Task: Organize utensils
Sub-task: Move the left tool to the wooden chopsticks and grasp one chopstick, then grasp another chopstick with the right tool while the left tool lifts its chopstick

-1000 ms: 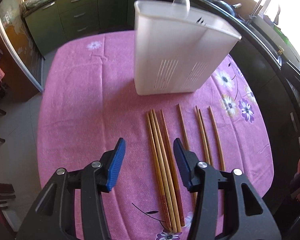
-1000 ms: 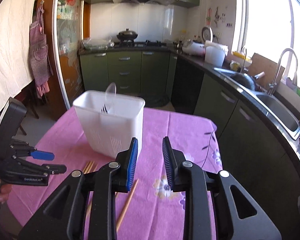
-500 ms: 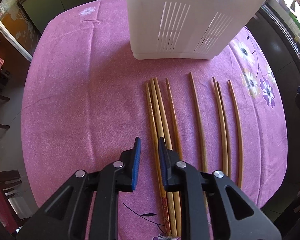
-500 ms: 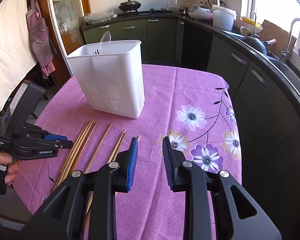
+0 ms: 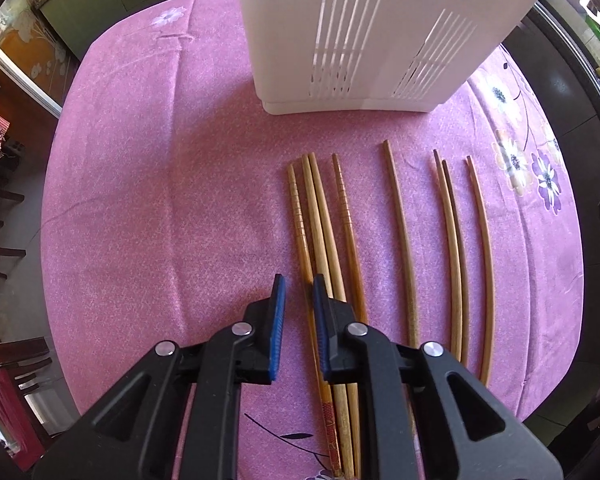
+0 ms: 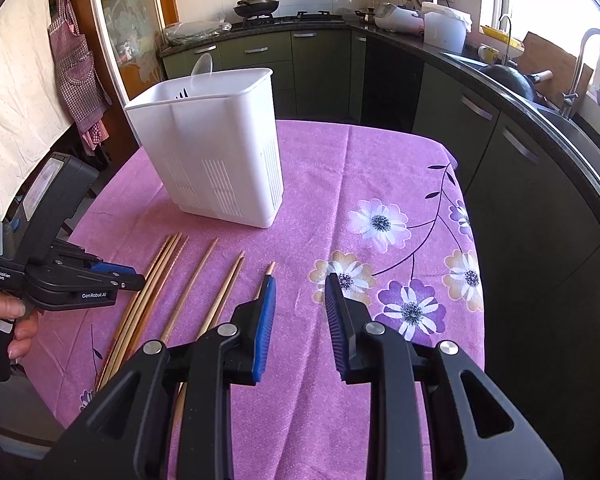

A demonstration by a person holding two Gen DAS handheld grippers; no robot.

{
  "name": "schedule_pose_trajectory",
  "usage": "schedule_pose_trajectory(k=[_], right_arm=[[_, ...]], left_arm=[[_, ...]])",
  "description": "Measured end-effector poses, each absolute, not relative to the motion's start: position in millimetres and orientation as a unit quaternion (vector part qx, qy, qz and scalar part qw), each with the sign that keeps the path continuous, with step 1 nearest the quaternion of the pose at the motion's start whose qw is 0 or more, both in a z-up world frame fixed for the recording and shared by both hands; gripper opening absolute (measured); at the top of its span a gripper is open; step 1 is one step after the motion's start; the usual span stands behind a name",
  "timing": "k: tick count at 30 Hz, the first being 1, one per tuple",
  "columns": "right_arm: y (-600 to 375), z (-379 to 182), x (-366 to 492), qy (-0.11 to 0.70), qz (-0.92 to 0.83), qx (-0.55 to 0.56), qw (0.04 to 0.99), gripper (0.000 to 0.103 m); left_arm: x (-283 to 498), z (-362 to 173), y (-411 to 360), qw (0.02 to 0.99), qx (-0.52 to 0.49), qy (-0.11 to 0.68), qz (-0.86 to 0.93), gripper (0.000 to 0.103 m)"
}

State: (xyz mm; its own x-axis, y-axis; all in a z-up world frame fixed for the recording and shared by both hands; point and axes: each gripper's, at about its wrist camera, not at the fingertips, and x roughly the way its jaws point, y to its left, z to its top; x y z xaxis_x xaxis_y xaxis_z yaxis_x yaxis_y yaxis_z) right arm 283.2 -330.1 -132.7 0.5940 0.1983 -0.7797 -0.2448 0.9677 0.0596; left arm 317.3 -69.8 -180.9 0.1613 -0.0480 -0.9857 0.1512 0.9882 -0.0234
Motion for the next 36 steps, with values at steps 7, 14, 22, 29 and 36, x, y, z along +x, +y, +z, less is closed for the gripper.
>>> schedule_pose_trajectory(k=[7, 14, 22, 29, 36], right_arm=[[-329.0, -137.9, 286.0, 0.441, 0.125, -0.032, 0.888, 0.025], [-330.3, -142.1, 287.7, 0.45, 0.124, -0.032, 0.884, 0.025], [-325.6, -139.2, 286.4, 0.453, 0.124, -0.038, 0.882, 0.025], [-314.5, -136.9, 283.4, 0.456, 0.133, -0.045, 0.879, 0.025], [-305.3, -141.0, 284.5, 0.481, 0.146, -0.046, 0.863, 0.03]], left_arm=[[325.5, -191.8, -80.1, 0.754, 0.051, 0.652, -0.059, 0.014], [331.5, -193.7, -91.4, 0.757, 0.054, 0.648, -0.063, 0.006], [330.7, -161.3, -87.8, 0.785, 0.049, 0.613, -0.07, 0.006], [307.0, -114.0, -79.1, 0.821, 0.048, 0.563, -0.085, 0.006], [269.9, -83.3, -61.1, 0.847, 0.043, 0.521, -0.099, 0.006]])
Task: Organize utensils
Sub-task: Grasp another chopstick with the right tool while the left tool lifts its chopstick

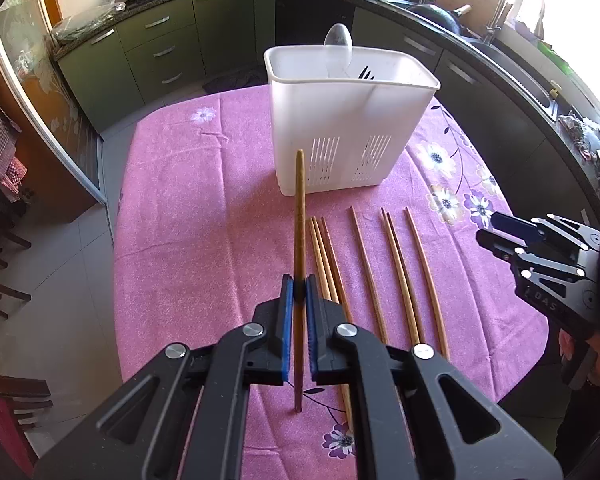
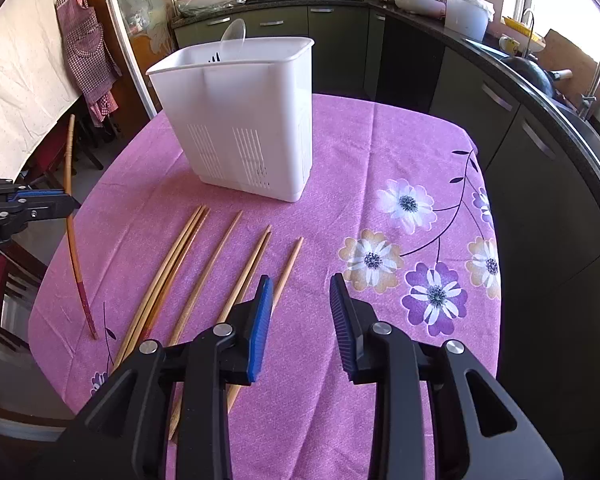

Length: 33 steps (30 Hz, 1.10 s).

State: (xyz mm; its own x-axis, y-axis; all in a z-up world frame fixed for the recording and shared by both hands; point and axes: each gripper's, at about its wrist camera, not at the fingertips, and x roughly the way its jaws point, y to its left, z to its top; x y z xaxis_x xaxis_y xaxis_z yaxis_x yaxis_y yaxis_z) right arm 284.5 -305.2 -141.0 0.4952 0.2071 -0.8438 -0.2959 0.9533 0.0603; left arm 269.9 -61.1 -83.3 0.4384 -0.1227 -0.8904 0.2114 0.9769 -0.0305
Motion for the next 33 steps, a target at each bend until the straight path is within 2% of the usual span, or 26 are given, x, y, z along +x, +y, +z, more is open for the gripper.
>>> schedule_pose_trajectory(k=[14, 22, 29, 33], right_arm=[[-290.0, -189.4, 325.5, 0.606, 0.144, -0.007, 0.783, 0.03], [-272.5, -211.4, 340.2, 0.642, 0.119, -0.021, 0.757, 0.02], [-258.9, -217.2, 342.6, 0.648, 0.099, -0.037, 0.754, 0.018], [-246.9, -220.8, 343.4, 0.645, 0.095, -0.053, 0.757, 0.01]], left_arm=[[227.4, -63.8, -46.0, 0.873, 0.058, 0.471, -0.11, 0.006], [222.8, -65.2, -41.6, 0.875, 0.057, 0.466, -0.119, 0.006], [221.6, -65.9, -41.9, 0.876, 0.056, 0.463, -0.126, 0.006], [221.1, -66.9, -40.1, 0.876, 0.056, 0.462, -0.127, 0.006]])
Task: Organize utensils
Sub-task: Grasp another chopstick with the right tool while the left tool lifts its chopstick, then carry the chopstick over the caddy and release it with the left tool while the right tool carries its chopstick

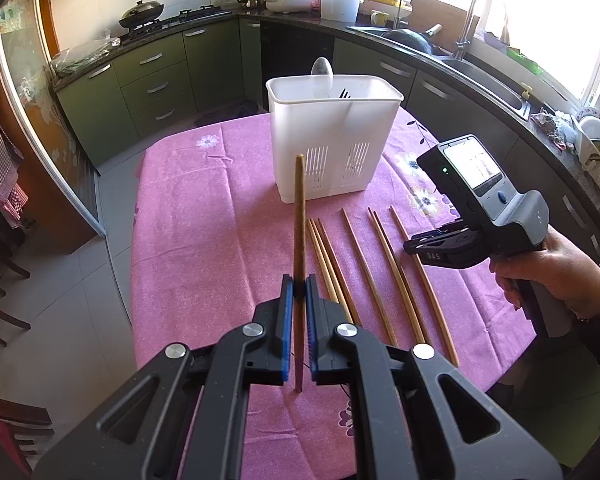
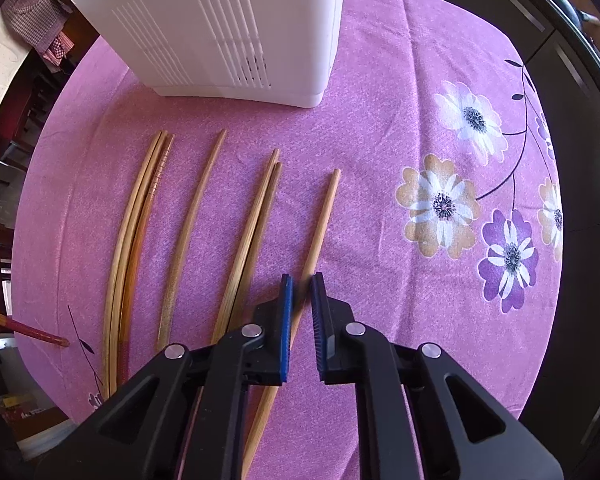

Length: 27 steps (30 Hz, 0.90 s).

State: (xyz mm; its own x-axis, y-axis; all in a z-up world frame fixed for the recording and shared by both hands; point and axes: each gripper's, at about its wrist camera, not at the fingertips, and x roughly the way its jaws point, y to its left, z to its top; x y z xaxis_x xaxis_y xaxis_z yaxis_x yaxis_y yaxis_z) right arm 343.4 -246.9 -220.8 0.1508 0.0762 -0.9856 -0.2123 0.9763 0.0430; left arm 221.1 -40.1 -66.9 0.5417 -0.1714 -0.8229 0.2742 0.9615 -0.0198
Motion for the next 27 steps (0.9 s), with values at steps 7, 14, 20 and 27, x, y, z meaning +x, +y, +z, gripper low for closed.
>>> schedule_pose_trajectory(k=[7, 14, 20, 27], right_arm=[[-252.3, -207.5, 333.9, 0.623, 0.119, -0.034, 0.772, 0.007], [-272.4, -138.3, 295.0, 0.54, 0.156, -0.009, 0.827, 0.007], [-297.2, -87.9, 246.1, 0.463, 0.173, 0.001, 0.869, 0.007], [-314.8, -72.1, 196.8, 0.419, 0.177, 0.005, 0.891, 0.007]], left_arm=[[219.3, -66.0, -37.0, 0.877, 0.055, 0.461, -0.124, 0.006], [215.0, -59.6, -36.0, 0.881, 0.054, 0.454, -0.124, 0.006], [212.3, -58.6, -35.2, 0.882, 0.055, 0.452, -0.122, 0.006], [208.1, -58.1, -32.8, 0.883, 0.056, 0.451, -0.12, 0.006]])
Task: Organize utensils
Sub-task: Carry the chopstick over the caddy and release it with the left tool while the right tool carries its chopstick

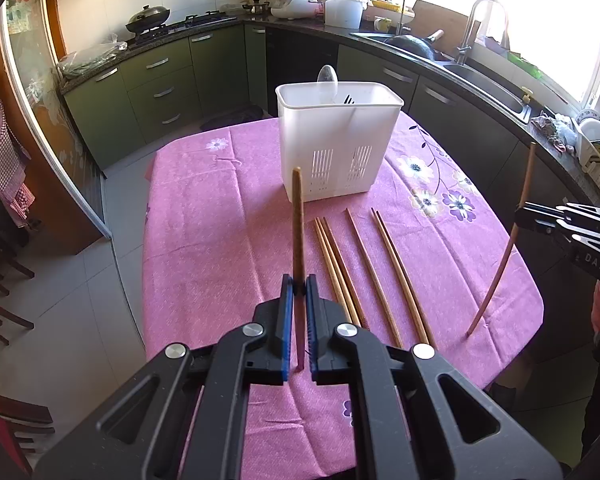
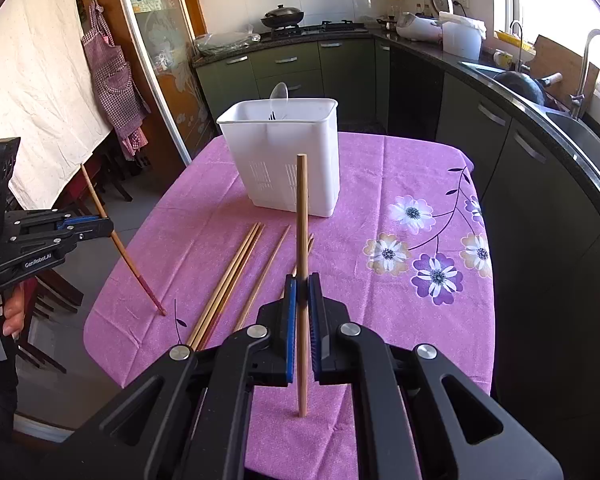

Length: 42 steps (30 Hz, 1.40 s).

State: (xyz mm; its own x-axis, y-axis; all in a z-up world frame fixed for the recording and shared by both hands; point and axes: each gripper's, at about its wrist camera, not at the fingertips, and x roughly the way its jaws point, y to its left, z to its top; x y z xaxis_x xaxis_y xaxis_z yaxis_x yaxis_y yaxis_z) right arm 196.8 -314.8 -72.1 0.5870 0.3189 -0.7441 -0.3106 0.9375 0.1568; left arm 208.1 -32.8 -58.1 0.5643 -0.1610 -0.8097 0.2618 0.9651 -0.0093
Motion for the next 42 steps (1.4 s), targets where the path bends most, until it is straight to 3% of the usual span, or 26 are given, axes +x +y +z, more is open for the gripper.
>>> schedule_pose_trajectory(k=[27, 42], right_arm=[[-333.6, -45.1, 163.7, 0.372, 0.194, 0.016, 0.908, 0.007], [-330.6, 19.2, 214.2, 0.335, 0.21, -0.004, 0.919, 0.007]], left_arm=[[202.0, -34.6, -43.0, 0.891, 0.068, 0.433, -0.118, 0.006], [255.2, 85.4, -72.5, 0.927, 0.062, 0.346, -0.133, 0.006]])
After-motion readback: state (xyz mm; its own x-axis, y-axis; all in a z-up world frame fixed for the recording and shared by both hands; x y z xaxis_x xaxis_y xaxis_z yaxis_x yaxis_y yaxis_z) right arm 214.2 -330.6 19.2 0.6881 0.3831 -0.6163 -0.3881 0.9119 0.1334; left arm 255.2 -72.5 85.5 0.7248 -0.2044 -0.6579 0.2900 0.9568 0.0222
